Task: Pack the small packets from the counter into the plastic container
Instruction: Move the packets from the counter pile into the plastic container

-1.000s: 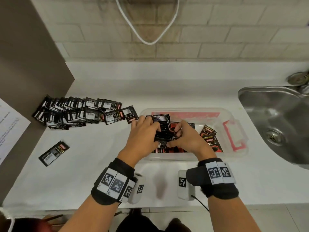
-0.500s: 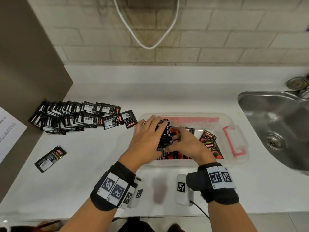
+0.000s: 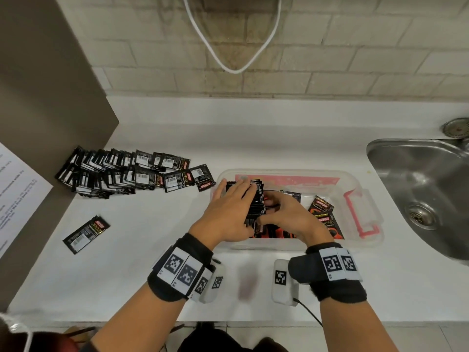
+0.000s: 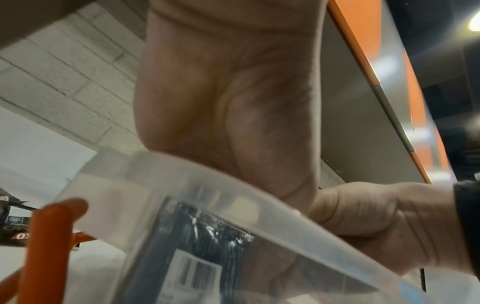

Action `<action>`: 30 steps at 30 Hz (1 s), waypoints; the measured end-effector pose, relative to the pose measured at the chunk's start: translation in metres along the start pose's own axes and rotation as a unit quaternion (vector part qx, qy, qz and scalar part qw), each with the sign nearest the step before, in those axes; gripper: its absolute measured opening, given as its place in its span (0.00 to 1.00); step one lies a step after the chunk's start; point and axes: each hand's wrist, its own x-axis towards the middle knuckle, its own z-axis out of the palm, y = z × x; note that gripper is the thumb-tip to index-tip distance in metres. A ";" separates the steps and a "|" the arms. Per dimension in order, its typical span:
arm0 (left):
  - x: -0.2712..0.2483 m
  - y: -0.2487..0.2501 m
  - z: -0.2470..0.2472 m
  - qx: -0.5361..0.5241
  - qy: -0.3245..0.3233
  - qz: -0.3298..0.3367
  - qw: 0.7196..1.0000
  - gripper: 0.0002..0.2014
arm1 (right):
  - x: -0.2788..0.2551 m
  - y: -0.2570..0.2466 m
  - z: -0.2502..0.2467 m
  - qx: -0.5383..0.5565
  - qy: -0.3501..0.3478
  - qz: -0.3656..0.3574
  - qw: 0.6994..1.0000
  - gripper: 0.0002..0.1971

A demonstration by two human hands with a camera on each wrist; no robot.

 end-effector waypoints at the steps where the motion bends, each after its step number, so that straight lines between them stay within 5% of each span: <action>1: -0.001 -0.001 -0.001 -0.007 0.003 0.004 1.000 0.51 | 0.000 0.000 -0.002 -0.001 0.005 0.007 1.000 0.31; 4: -0.008 -0.007 -0.008 -0.050 0.033 0.014 0.998 0.50 | 0.000 -0.005 -0.005 -0.009 0.062 0.003 0.998 0.32; 9: -0.032 -0.034 -0.028 -0.218 0.159 -0.015 0.963 0.29 | 0.000 -0.034 0.016 0.034 0.273 -0.131 0.952 0.09; 15: -0.075 -0.103 -0.042 -0.302 0.242 -0.175 0.905 0.11 | -0.001 -0.082 0.075 0.061 0.137 -0.209 0.966 0.07; 20: -0.117 -0.168 -0.029 -0.249 0.186 -0.342 0.887 0.11 | 0.020 -0.100 0.130 -0.059 0.012 -0.166 0.984 0.16; 23: -0.135 -0.196 -0.015 -0.168 0.106 -0.461 0.865 0.22 | 0.040 -0.101 0.157 -0.135 -0.034 -0.120 0.983 0.25; 27: -0.149 -0.209 -0.001 -0.166 0.002 -0.555 0.815 0.32 | 0.070 -0.101 0.181 -0.196 -0.034 -0.050 0.979 0.30; 30: -0.149 -0.214 0.005 -0.146 -0.028 -0.567 0.810 0.37 | 0.092 -0.101 0.191 -0.223 0.003 -0.015 0.975 0.34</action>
